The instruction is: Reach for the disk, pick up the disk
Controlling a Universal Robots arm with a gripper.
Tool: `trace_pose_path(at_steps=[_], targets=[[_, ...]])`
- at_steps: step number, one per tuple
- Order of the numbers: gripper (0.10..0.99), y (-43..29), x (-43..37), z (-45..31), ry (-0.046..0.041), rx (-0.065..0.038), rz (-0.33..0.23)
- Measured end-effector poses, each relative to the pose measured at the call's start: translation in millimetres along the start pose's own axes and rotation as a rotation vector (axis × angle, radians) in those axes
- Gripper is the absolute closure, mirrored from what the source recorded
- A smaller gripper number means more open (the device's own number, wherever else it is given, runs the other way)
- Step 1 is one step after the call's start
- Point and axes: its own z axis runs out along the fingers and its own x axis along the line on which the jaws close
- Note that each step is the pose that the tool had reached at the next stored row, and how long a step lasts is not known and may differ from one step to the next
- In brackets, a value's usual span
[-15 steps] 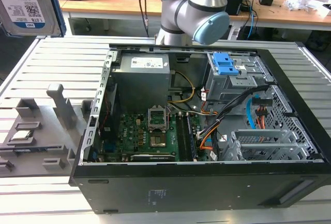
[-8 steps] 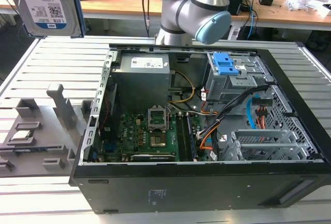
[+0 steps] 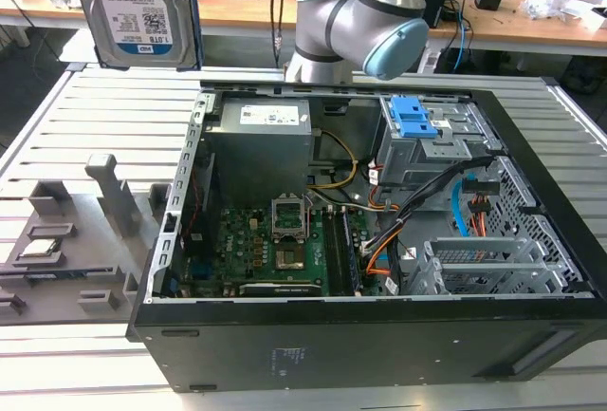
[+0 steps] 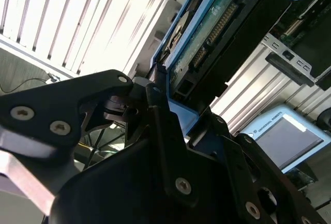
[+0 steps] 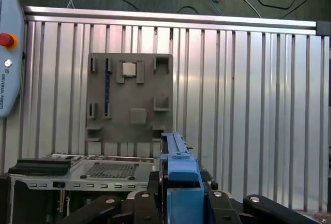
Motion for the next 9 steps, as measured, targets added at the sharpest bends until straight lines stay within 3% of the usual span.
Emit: trace_pose_path(at_steps=[4, 6, 9], targets=[[0.718, -23.5, 0.5, -1.1, 0.0004, -0.001, 0.000], [0.718, -31.1, 0.6, -1.4, 0.0004, -0.001, 0.000], [0.718, -50.4, 1.1, -2.3, 0.0006, -0.002, 0.000]])
